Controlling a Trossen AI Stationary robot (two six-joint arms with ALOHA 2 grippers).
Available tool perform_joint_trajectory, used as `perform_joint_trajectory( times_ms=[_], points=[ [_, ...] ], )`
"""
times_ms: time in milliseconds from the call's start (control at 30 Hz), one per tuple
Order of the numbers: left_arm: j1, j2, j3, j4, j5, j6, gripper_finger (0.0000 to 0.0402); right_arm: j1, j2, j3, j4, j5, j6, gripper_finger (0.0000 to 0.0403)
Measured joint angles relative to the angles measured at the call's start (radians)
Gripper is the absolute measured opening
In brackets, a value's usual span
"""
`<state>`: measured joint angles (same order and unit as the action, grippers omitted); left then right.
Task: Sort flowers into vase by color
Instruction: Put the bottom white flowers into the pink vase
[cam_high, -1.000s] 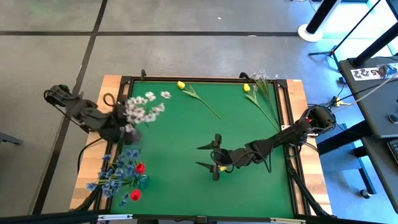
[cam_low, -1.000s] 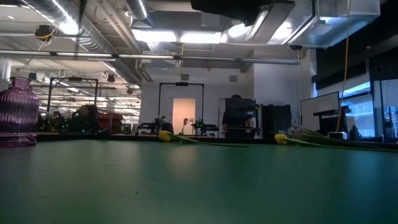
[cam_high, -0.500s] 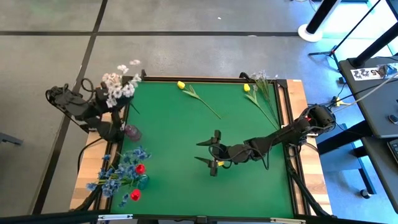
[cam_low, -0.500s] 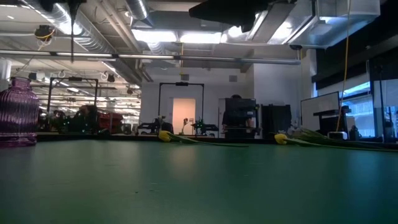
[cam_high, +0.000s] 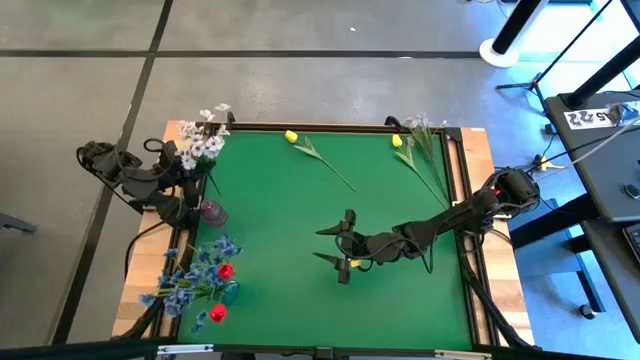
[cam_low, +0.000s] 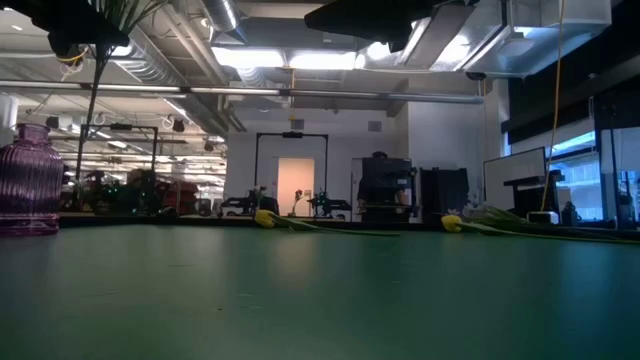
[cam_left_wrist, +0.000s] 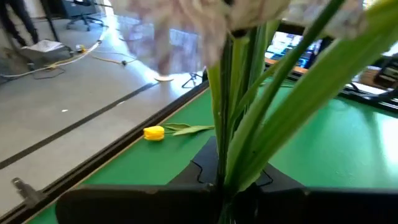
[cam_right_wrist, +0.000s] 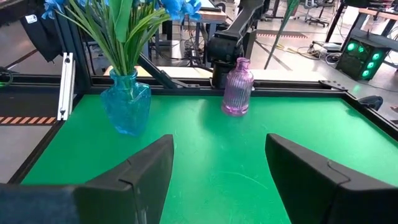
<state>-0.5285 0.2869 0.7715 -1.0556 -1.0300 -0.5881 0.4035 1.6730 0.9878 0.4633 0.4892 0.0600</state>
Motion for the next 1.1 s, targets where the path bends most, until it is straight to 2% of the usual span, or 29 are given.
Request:
perform_joint_trajectory(
  times_ms=[100,267,467,567,733,900,1000,1100],
  points=[
    [0.000,-0.021,0.000,0.008,0.049,0.036,0.0012,-0.007,0.000,0.000,0.006,0.000,0.026,0.0253],
    [0.000,-0.071,0.000,0.042,0.252,0.156,0.0012,-0.024,0.000,0.000,0.006,-0.001,0.106,0.0253],
    [0.000,-0.107,0.000,0.083,0.256,0.150,0.0012,-0.055,0.000,0.000,0.007,0.007,0.176,0.0253],
    [0.000,-0.108,0.000,0.088,0.302,0.138,0.0012,-0.080,0.000,0.000,0.007,0.008,0.209,0.0253],
    [0.000,-0.096,0.000,0.070,0.467,0.015,0.0012,-0.109,0.000,0.000,0.009,0.009,0.231,0.0253],
    [0.000,-0.048,0.000,0.070,0.588,-0.193,0.0012,-0.112,0.000,0.000,0.010,0.008,0.231,0.0253],
    [0.000,0.001,0.000,0.080,0.645,-0.283,0.0012,-0.110,0.000,0.000,0.010,0.008,0.231,0.0253],
    [0.000,0.067,0.008,0.102,0.677,-0.286,0.0012,-0.110,0.000,0.000,0.010,0.008,0.231,0.0253]
  ],
)
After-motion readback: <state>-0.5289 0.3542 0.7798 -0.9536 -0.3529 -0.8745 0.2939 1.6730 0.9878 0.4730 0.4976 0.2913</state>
